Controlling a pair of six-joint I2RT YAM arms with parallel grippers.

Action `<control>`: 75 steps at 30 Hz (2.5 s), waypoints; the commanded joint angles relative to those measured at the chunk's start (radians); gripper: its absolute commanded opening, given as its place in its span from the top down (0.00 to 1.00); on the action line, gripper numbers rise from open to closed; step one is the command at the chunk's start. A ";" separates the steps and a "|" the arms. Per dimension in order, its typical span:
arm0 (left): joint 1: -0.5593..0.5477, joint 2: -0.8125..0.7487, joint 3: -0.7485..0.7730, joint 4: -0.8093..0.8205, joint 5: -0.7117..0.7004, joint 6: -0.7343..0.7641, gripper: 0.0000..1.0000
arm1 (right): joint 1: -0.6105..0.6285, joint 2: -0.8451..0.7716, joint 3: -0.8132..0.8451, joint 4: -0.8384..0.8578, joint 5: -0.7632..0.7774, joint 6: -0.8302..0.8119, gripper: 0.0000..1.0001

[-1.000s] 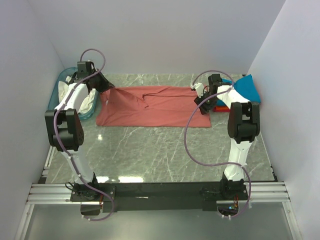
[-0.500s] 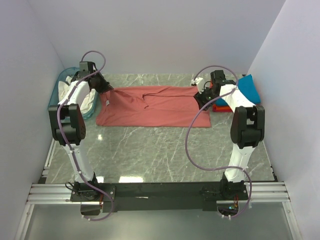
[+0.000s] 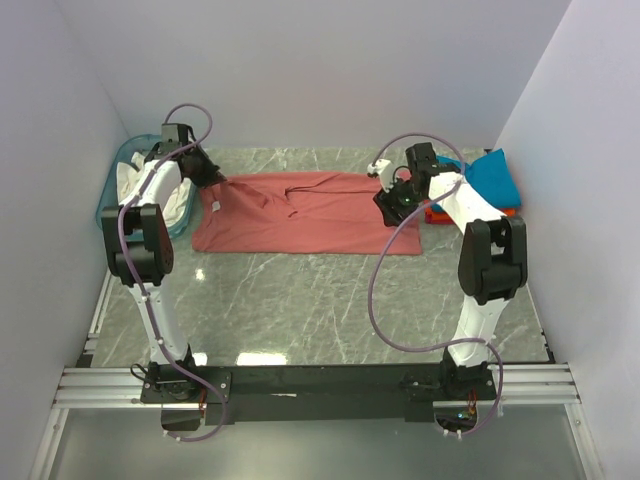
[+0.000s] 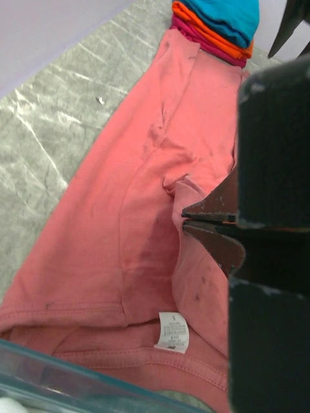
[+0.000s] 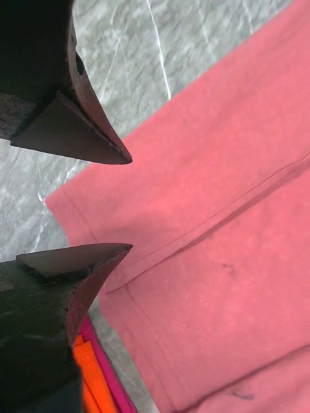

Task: Fold and stack the t-shirts
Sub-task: Fold the tshirt

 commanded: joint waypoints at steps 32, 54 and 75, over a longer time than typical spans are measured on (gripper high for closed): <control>0.009 -0.041 -0.009 -0.030 -0.077 0.047 1.00 | 0.089 -0.155 -0.084 0.023 -0.042 0.026 0.40; 0.008 -0.247 -0.204 -0.035 -0.147 0.054 0.66 | 0.094 -0.175 -0.107 0.034 -0.062 0.029 0.39; -0.251 0.094 0.294 -0.237 -0.135 0.678 0.39 | 0.095 -0.200 -0.144 0.050 -0.073 0.028 0.37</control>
